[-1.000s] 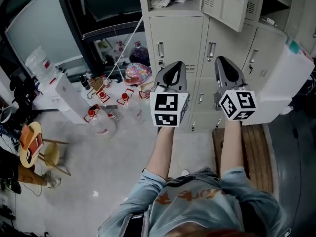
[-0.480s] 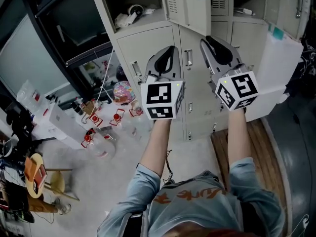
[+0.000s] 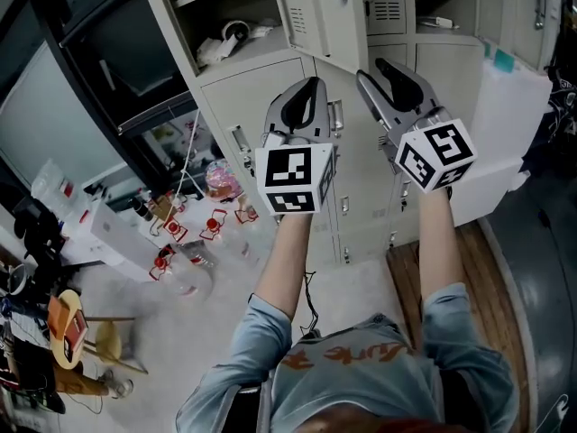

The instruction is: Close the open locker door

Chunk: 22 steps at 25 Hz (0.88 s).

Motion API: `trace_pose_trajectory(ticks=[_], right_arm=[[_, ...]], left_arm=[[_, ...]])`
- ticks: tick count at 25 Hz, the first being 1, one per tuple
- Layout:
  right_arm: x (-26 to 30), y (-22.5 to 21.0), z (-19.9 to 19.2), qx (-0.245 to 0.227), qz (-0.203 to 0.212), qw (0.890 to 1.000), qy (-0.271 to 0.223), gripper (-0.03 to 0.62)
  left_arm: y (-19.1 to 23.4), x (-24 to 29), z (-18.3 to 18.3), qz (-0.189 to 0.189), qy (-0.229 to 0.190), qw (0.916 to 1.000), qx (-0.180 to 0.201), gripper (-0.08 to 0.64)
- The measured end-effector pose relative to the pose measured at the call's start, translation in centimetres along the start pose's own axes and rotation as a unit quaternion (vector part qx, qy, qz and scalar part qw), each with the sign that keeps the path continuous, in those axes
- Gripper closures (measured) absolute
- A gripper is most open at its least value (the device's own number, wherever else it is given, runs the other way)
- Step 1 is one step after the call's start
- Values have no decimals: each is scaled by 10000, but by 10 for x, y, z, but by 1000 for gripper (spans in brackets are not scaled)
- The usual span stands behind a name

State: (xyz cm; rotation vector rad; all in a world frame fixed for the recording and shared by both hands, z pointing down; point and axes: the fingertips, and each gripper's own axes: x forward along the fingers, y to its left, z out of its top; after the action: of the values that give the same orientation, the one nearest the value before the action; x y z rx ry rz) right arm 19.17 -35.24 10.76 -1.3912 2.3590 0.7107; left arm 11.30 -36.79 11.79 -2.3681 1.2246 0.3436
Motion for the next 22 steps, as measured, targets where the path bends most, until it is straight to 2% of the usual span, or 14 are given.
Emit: trace_pose_trajectory(ticks=[8, 14, 22], right_arm=[[15, -8, -19, 258, 251, 9993, -35, 437], [20, -4, -15, 349, 380, 9983, -261, 456], [30, 26, -12, 340, 661, 9957, -554, 446]], left_arm=[[18, 10, -4, 186, -58, 9998, 89, 541], [39, 8, -16, 363, 33, 9993, 48, 541], [79, -7, -18, 771, 121, 9968, 168, 541]])
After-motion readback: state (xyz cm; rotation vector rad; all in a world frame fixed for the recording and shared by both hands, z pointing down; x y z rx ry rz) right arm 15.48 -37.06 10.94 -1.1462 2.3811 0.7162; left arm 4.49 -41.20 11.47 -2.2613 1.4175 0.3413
